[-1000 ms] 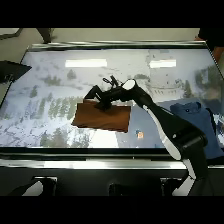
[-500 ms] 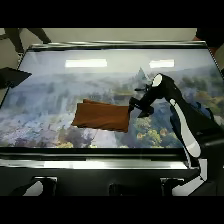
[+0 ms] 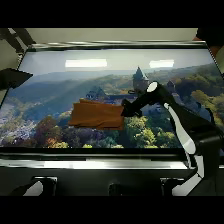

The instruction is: Fold the shirts.

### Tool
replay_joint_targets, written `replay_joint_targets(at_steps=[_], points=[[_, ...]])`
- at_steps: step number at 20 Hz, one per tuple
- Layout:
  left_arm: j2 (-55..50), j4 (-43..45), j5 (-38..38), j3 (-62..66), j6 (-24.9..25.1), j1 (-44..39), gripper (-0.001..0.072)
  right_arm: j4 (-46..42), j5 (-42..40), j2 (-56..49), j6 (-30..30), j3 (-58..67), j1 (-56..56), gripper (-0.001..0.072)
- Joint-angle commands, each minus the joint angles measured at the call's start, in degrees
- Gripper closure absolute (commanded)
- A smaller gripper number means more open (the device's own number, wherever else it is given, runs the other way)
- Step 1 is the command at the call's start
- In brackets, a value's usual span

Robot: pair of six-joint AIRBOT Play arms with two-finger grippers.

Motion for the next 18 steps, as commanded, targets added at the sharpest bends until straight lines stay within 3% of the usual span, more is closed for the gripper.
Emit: replay_joint_targets(at_steps=[1, 8, 18], points=[[-0.02, 0.07, 0.04, -0.02, 0.5, 0.04, 0.0678, 1.92, 0.39, 7.82, -1.84, 1.14, -6.58, 0.0664], [-0.61, 0.04, -0.02, -0.48, 0.55, 0.02, 0.0679, -2.34, 3.28, 28.41, 4.68, 1.16, -33.94, 0.0664], [-0.59, 0.04, -0.22, -0.87, 0.57, 0.04, 0.0678, -2.86, 10.54, 38.27, 11.34, 1.18, -60.11, 0.0664]])
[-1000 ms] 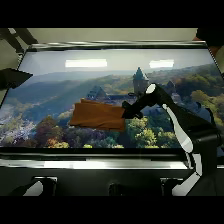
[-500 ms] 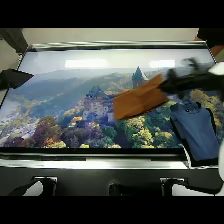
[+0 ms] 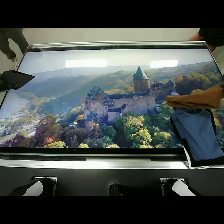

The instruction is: Fold the shirts.

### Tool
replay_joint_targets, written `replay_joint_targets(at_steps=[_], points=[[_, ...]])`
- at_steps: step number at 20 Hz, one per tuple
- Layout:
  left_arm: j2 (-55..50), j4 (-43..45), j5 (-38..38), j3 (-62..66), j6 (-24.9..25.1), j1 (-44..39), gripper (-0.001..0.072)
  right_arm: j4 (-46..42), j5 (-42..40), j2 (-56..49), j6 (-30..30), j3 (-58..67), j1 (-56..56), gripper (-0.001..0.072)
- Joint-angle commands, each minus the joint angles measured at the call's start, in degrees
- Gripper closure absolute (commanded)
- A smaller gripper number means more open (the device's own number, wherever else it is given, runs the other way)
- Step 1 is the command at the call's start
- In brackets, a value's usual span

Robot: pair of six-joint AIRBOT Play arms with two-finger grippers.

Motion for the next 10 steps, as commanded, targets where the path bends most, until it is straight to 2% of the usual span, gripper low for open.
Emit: replay_joint_targets(at_steps=[1, 3, 6, 10], points=[[-0.02, 0.0, -0.02, 0.0, 0.04, 0.04, 0.0678, -1.14, 5.27, 2.75, 3.52, 0.07, -7.8, 0.0664], [-0.02, 0.0, -0.02, 0.0, 0.07, 0.04, 0.0678, -3.85, 8.39, 3.87, 5.75, 0.07, -10.99, 0.0664], [-0.02, 0.0, -0.02, 0.0, 0.07, 0.04, 0.0678, -11.06, 8.11, 5.4, 10.43, 0.04, -15.21, 0.0664], [-0.02, -0.02, -0.02, 0.0, 0.04, 0.02, 0.0678, -26.49, 11.41, 7.15, 11.17, -5.11, -15.15, 0.0664]])
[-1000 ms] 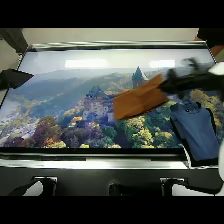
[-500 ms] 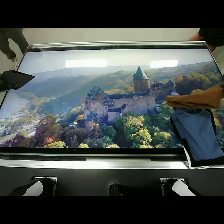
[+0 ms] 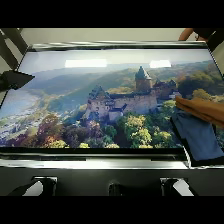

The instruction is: Fold the shirts.

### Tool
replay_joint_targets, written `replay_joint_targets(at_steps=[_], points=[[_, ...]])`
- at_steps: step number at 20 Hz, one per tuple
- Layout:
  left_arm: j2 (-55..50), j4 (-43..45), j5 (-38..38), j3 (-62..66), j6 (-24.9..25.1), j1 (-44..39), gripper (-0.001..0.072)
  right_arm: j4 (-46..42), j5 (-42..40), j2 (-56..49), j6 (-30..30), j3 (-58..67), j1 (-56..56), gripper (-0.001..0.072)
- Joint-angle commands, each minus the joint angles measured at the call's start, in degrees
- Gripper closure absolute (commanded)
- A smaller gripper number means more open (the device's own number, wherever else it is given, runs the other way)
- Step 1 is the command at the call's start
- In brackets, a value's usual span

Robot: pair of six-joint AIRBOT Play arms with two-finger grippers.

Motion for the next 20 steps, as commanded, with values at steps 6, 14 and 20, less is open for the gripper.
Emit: replay_joint_targets(at_steps=[6, 14, 20], points=[[-0.02, -0.04, -0.11, -0.02, -0.09, -1.29, 0.0678, -19.04, -4.68, 11.65, 0.04, -37.99, -1.11, 0.0661], [-0.02, 1.6, 3.69, 6.95, -1.25, -3.82, 0.0682, -14.86, -27.5, 11.21, -12.92, -18.6, -1.01, 0.0115], [-2.47, 56.28, 13.22, 14.53, -27.28, -18.88, 0.0682, -5.9, -36.83, 4.68, -25.07, -2.56, 30.75, 0.0147]])
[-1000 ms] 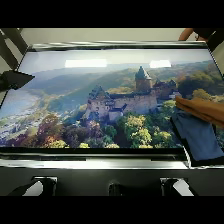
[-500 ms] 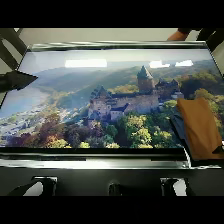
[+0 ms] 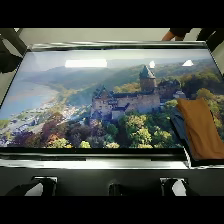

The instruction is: Fold the shirts.

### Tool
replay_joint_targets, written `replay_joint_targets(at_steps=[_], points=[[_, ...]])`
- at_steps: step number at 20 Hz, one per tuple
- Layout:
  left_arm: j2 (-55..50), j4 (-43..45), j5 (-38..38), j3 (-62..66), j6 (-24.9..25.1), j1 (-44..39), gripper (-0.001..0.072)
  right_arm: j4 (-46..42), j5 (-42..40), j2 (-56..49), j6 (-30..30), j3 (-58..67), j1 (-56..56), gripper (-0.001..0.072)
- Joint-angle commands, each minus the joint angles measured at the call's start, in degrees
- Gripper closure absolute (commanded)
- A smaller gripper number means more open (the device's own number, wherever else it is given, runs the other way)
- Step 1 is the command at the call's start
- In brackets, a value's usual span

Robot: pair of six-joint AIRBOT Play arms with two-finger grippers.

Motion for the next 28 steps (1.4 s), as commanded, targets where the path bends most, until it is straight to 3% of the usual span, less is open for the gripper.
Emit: replay_joint_targets(at_steps=[1, 2, 3, 5, 8, 12, 28], points=[[-2.62, 32.35, -2.58, 0.85, -13.84, -10.05, 0.0681, -2.36, -1.84, -5.38, -2.4, 5.25, 23.08, 0.0147], [-3.98, 33.94, -7.34, -1.03, -13.99, -12.68, 0.0676, -6.67, 1.66, -8.35, 0.59, 5.27, 30.03, 0.0147], [-5.29, 32.68, -11.21, -3.91, -14.03, -14.4, 0.0553, -9.97, 6.71, -11.91, 3.02, 5.27, 35.95, 0.0146], [-7.39, 28.41, -17.49, -10.69, -15.87, -16.7, -0.0013, -9.09, 16.92, -18.93, 4.0, 5.27, 41.81, 0.0143], [-8.07, 26.32, -19.26, -19.08, -18.45, -17.44, -0.0008, -6.69, 28.26, -25.66, 4.02, 5.27, 42.42, 0.0144], [-8.07, 26.34, -16.17, -19.26, -20.0, -17.44, -0.0008, -11.21, 29.33, -25.83, 3.98, 5.27, 42.42, 0.0145], [-8.09, 26.34, -16.26, -19.28, -19.98, -17.44, -0.0008, -11.28, 29.51, -25.83, 4.0, 5.27, 42.42, 0.0145]])
